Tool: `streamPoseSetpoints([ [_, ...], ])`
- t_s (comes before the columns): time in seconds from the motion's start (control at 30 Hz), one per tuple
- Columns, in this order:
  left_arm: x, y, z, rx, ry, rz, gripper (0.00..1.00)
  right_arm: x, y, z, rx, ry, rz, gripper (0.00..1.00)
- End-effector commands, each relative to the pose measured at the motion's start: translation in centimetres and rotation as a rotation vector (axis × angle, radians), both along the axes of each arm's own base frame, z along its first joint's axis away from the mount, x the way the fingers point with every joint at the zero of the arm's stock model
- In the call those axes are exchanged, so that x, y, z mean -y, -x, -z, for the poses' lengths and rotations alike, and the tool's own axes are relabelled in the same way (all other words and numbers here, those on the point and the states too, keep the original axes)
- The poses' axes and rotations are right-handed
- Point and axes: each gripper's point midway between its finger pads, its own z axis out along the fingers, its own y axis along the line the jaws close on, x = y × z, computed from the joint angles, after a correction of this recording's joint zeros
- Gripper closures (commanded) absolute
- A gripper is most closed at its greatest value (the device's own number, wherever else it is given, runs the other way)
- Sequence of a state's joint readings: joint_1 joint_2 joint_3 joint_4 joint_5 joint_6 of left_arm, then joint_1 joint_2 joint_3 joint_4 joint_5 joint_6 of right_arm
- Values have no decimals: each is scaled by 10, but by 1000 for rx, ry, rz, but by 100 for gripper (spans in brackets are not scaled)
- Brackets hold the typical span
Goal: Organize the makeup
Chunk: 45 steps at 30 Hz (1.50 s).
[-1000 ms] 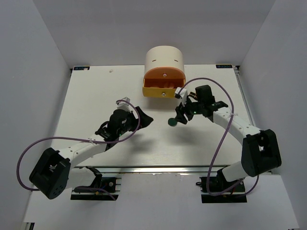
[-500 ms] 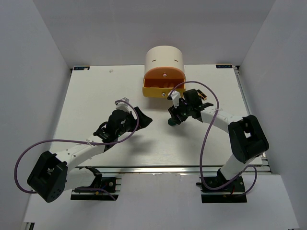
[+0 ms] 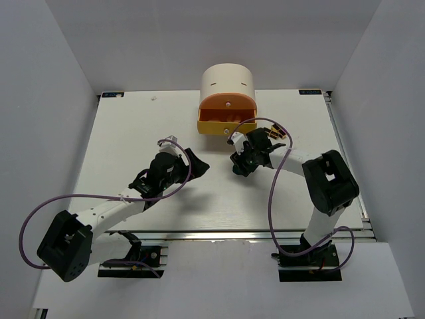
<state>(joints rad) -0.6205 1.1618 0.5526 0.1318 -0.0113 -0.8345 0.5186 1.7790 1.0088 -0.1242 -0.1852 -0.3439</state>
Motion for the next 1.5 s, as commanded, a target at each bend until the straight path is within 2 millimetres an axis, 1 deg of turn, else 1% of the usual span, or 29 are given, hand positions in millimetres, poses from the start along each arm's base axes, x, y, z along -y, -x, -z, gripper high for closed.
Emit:
streamPoseSetpoints([
  [0.0, 1, -3, -11, 30, 0, 2, 2, -4, -8, 1, 13, 16, -2, 46],
  [0.1, 0, -3, -11, 32, -5, -1, 2, -2, -4, 10, -9, 30, -16, 53],
  [0.2, 0, -3, -11, 32, -5, -1, 2, -2, 3, 14, -32, 26, -44, 69],
  [0.23, 0, -3, -11, 30, -6, -1, 2, -3, 5, 13, -38, 23, -53, 80],
  [0.3, 0, -3, -11, 32, -8, -3, 2, -4, 9, 11, -41, 16, -79, 90],
  [0.33, -1, -3, -13, 36, -6, -4, 2, -7, 12, 6, -37, -2, -101, 98],
  [0.4, -1, -3, -13, 39, -7, -7, 2, -9, 15, -5, -21, -24, -128, 100],
  [0.43, -1, -3, -14, 40, -6, -8, 2, -15, 16, -22, 18, -59, -174, 100],
  [0.47, -2, -3, -14, 42, -7, -11, 2, -19, 18, -34, 44, -86, -206, 100],
  [0.5, -2, -3, -14, 44, -6, -12, 2, -23, 18, -61, 101, -126, -239, 100],
  [0.57, -3, -3, -14, 45, -7, -14, 2, -35, 23, -95, 177, -202, -331, 100],
  [0.6, -4, -4, -16, 48, -8, -17, 2, -38, 24, -122, 242, -236, -358, 100],
  [0.63, -4, -4, -15, 50, -9, -18, 2, -43, 21, -140, 300, -267, -374, 100],
  [0.7, -5, -4, -16, 53, -12, -23, 2, -48, 13, -174, 395, -312, -371, 100],
  [0.77, -6, -4, -18, 58, -11, -24, 2, -50, -3, -210, 497, -335, -323, 100],
  [0.8, -6, -4, -19, 59, -12, -27, 2, -50, -10, -218, 522, -336, -300, 100],
  [0.83, -6, -4, -19, 60, -11, -25, 2, -45, -22, -224, 556, -316, -244, 100],
  [0.87, -6, -4, -20, 61, -10, -27, 2, -46, -34, -244, 620, -337, -202, 100],
  [0.9, -6, -4, -21, 63, -7, -28, 2, -44, -42, -247, 642, -330, -168, 100],
  [0.93, -7, -4, -21, 64, -6, -29, 2, -37, -54, -251, 676, -304, -105, 100],
  [0.97, -7, -3, -22, 65, -5, -29, 2, -35, -63, -260, 715, -306, -72, 100],
  [1.07, -9, -2, -23, 70, -1, -35, 2, -27, -83, -266, 771, -276, 20, 100],
  [1.17, -10, -2, -25, 73, 2, -38, 2, -21, -96, -264, 795, -247, 76, 100],
  [1.2, -10, -2, -24, 72, 2, -40, 2, -20, -100, -258, 793, -230, 81, 100],
  [1.27, -10, -1, -26, 77, 5, -40, 2, -15, -108, -255, 797, -201, 117, 100],
  [1.3, -10, -2, -26, 77, 5, -42, 2, -14, -112, -249, 789, -185, 124, 100],
  [1.4, -10, -2, -26, 77, 6, -40, 2, -12, -120, -239, 776, -155, 131, 100],
  [1.43, -10, -1, -26, 76, 4, -40, 2, -12, -121, -239, 777, -151, 126, 95],
  [1.47, -10, -2, -25, 77, 3, -41, 2, -13, -122, -235, 771, -144, 121, 82],
])
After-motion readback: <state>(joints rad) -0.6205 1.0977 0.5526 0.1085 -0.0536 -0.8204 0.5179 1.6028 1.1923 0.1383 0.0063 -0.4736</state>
